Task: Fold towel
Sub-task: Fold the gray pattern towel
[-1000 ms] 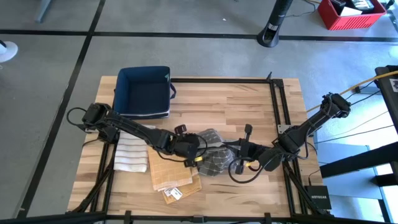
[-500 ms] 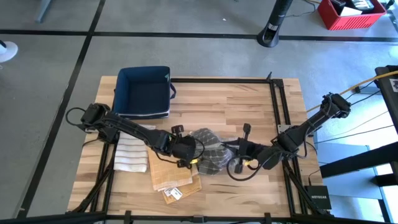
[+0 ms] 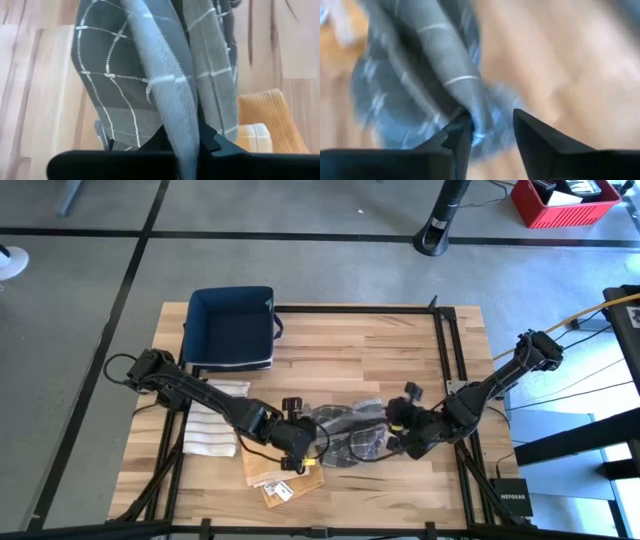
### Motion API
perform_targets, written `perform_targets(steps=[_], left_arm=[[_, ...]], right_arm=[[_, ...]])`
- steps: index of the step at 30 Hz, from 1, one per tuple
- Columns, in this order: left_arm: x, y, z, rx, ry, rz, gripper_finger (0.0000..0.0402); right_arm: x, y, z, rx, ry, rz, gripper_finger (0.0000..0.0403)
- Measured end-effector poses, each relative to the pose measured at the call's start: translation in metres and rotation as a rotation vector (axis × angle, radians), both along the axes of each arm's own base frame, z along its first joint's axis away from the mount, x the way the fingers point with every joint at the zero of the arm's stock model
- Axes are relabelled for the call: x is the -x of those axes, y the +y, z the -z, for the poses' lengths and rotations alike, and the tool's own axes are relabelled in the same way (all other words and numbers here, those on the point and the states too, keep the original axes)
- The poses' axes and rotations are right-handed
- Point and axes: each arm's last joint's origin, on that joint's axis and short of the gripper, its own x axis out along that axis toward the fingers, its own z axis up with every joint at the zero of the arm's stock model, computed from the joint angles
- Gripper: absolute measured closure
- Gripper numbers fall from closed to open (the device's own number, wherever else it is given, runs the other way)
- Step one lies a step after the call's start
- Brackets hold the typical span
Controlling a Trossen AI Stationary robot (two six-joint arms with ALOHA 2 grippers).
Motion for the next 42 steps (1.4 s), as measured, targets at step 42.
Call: perform_targets(steps=[42], left_arm=[[-0.009,0.007,-0.004,0.041,-0.076,-0.05,0.0393]], right_arm=[[-0.126,0.075,0.083,0.82,-0.106,-0.44,0.0228]])
